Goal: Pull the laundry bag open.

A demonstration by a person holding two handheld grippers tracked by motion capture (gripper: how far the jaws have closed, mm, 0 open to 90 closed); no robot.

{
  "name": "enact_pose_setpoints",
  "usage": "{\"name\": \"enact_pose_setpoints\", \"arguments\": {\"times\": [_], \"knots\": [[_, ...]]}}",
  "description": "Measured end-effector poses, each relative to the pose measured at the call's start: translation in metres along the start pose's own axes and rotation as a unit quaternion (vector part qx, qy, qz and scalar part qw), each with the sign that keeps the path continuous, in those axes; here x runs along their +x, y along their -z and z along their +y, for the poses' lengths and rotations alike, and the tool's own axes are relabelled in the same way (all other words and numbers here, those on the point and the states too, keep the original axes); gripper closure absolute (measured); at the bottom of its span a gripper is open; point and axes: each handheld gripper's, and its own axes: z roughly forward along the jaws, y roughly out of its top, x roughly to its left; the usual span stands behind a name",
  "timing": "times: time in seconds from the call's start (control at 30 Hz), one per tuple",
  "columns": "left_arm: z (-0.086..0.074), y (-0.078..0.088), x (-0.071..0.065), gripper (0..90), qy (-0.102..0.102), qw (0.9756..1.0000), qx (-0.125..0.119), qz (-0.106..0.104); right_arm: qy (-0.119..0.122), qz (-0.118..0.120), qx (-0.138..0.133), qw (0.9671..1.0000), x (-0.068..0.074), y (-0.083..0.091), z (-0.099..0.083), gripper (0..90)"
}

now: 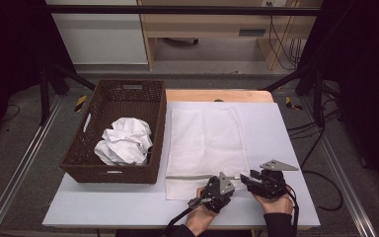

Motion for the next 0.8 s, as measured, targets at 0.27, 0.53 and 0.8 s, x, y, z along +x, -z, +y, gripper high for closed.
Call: {"name": "enact_pose_setpoints", "arguments": {"times": [0.27,0.53,0.8], "knots": [[0.0,0.0,-0.002,88.6,-0.007,1.0,-0.001,0.005,-0.034,-0.01,0.005,0.9994,-0.012,0.007,-0.013,33.9],[-0.001,0.001,-0.004,88.6,-0.008,0.9999,-0.005,0.009,-0.058,0.012,0.053,0.9968,-0.011,-0.015,-0.02,39.2],[-0.001,0.001,-0.006,88.6,-0.016,0.9998,-0.002,0.01,-0.071,0.026,0.034,0.9966,-0.01,-0.018,-0.015,52.4]]}}
